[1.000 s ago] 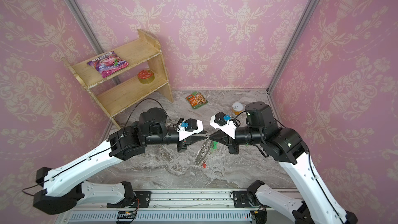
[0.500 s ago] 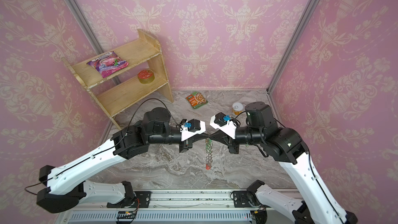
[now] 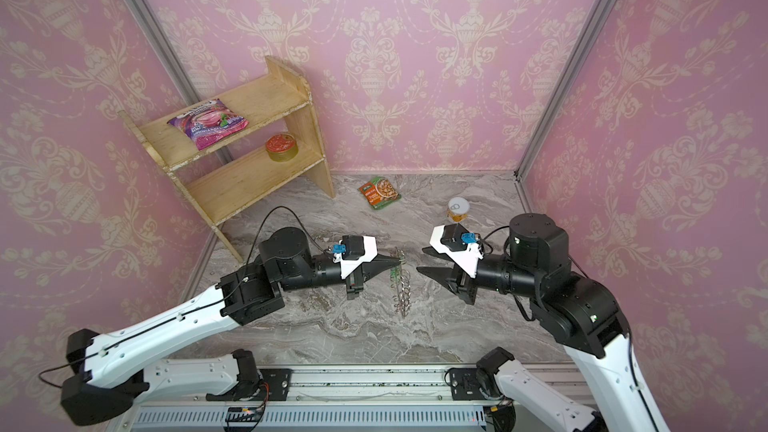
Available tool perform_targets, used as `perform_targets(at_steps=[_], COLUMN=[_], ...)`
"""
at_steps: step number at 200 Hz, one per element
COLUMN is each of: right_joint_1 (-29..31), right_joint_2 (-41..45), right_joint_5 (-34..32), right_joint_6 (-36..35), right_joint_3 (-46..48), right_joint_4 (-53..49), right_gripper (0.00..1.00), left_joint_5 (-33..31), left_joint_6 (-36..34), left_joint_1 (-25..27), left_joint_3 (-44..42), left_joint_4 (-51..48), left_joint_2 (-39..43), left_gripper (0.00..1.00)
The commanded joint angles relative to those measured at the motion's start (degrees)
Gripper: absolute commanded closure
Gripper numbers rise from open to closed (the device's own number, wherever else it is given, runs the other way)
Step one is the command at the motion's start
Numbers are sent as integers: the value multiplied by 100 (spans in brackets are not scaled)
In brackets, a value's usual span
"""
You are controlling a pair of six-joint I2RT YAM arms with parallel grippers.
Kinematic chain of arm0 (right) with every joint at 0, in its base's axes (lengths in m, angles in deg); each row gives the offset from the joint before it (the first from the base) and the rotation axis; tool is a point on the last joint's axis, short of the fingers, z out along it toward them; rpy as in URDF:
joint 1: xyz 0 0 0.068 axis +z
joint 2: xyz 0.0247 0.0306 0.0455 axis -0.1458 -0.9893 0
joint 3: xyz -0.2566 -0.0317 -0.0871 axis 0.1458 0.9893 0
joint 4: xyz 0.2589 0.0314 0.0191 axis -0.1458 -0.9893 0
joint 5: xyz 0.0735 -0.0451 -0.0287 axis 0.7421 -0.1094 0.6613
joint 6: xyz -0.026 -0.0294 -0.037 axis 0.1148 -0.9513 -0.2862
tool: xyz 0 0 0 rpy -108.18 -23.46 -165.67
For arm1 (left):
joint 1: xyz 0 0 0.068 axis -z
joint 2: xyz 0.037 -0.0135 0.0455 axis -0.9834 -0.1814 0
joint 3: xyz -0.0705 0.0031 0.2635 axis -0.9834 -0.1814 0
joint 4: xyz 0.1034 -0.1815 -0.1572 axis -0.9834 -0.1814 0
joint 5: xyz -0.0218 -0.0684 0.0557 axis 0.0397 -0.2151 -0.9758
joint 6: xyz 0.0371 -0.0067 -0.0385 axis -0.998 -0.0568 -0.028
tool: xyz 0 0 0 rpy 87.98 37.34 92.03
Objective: Put the keys on the keyring
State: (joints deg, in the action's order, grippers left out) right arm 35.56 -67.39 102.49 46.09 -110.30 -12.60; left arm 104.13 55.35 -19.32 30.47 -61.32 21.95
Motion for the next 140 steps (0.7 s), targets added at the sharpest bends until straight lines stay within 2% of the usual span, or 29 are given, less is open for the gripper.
perform_targets(at_steps=[1,45,140], right_joint_1=[-161,-278,-300], right_joint_2=[-31,-36,56], right_joint_5=[465,906,1243], right_joint_6=[337,603,875], right_joint_3=[153,226,305], right_joint_4=[421,851,1236], right_gripper=[64,69,71], left_joint_5=[281,525,806], left_joint_6=[520,798,1528], left_joint_1=[8,-55,-235], left_joint_3=[-61,-59,-355], left_joint_4=[1430,1732,2603], left_joint_2=[147,90,-119], left_gripper=[100,100,100])
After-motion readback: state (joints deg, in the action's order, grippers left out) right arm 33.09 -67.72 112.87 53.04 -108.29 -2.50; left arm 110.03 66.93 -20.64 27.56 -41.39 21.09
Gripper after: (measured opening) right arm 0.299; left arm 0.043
